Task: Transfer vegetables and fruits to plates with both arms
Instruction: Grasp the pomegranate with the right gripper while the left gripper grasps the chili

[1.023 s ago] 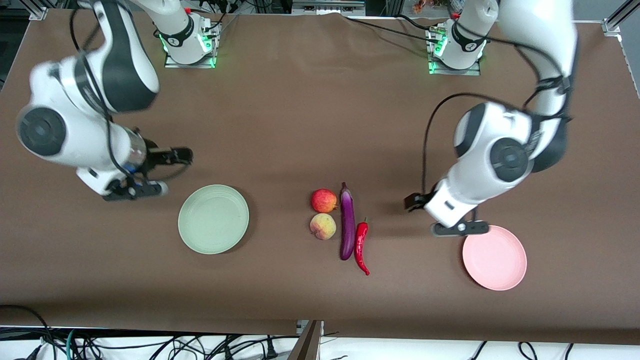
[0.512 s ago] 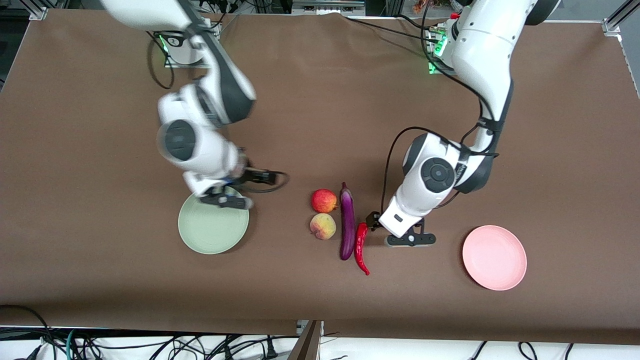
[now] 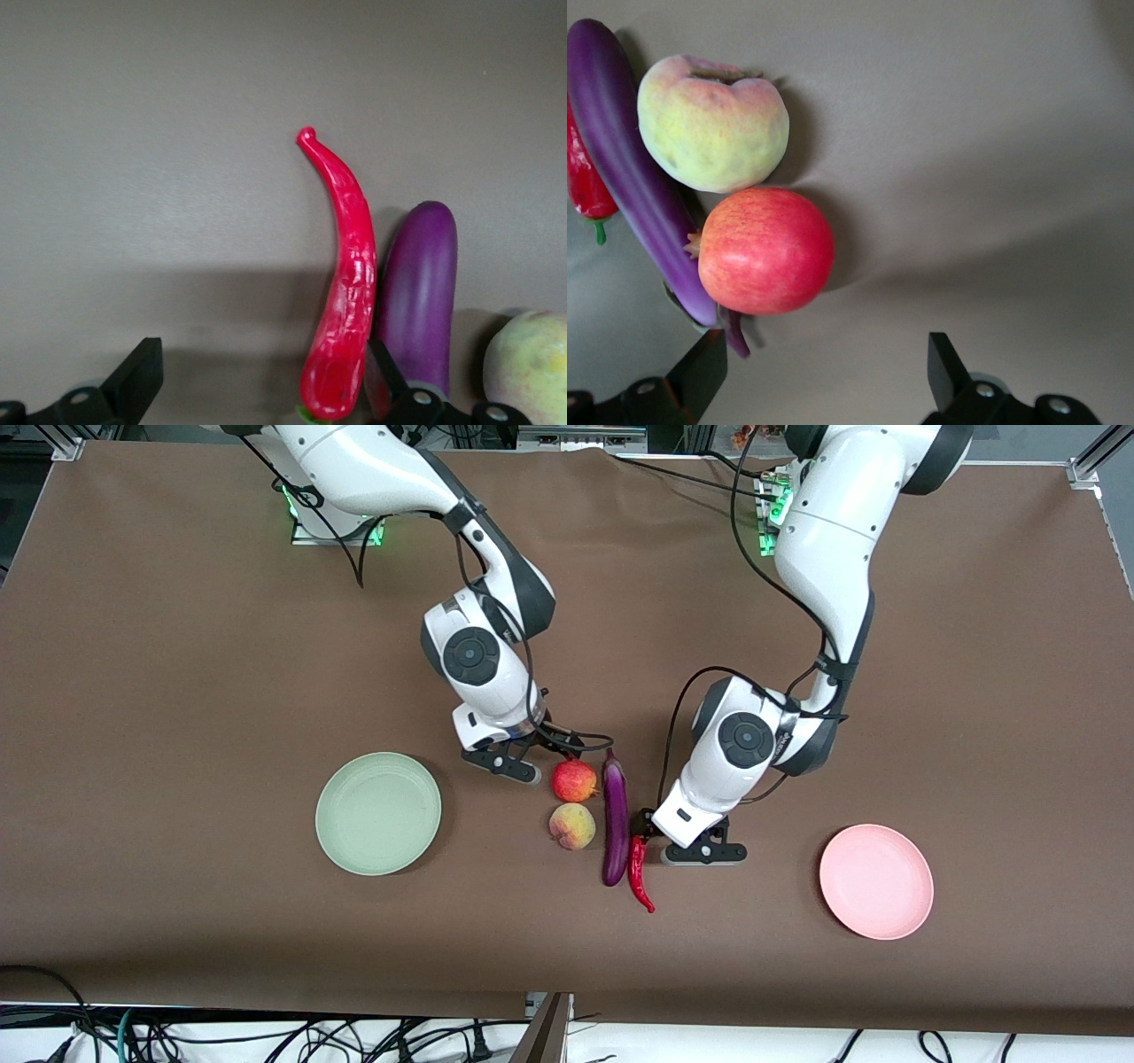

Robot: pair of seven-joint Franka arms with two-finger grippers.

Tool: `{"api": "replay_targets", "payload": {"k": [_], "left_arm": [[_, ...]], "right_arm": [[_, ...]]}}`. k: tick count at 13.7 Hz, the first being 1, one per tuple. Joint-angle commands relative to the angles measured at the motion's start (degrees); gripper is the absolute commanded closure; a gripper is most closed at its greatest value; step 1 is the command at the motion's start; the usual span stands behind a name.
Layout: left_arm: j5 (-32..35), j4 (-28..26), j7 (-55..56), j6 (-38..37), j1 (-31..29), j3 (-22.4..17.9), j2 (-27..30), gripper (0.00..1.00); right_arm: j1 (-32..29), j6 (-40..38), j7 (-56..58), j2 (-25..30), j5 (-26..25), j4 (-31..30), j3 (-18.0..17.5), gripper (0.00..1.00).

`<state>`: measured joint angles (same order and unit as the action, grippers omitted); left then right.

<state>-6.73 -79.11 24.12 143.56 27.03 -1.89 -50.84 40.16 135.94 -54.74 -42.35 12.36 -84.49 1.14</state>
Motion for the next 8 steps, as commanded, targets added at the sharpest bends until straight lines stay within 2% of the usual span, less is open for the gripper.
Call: {"api": "replay_targets", "payload": {"k": [1, 5, 6, 8], "left_arm": [[-0.82, 3.35, -0.03, 2.51, 1.71, -0.84, -3.73, 0.00], [-0.74, 3.26, -0.73, 2.69, 1.71, -0.84, -4.53, 0.00], [-0.65, 3.26, -1.00, 2.78, 1.62, -0.84, -4.79, 0.03], [-0.56, 3.26, -1.09, 3.74, 1.45, -0.84, -5.23, 0.27]], "right_arm": [[1.59, 4.06, -4.49, -3.17, -0.32, 1.43, 0.62, 0.00], [2.73, 10.38, -6.43, -6.51, -0.23, 1.61, 0.71, 0.00], [2.91, 11.61, -7.74, -7.13, -0.23, 1.61, 0.71, 0.00], [3.00, 12.24, -9.42, -7.05, -0.32, 1.61, 0.71, 0.00]]}}
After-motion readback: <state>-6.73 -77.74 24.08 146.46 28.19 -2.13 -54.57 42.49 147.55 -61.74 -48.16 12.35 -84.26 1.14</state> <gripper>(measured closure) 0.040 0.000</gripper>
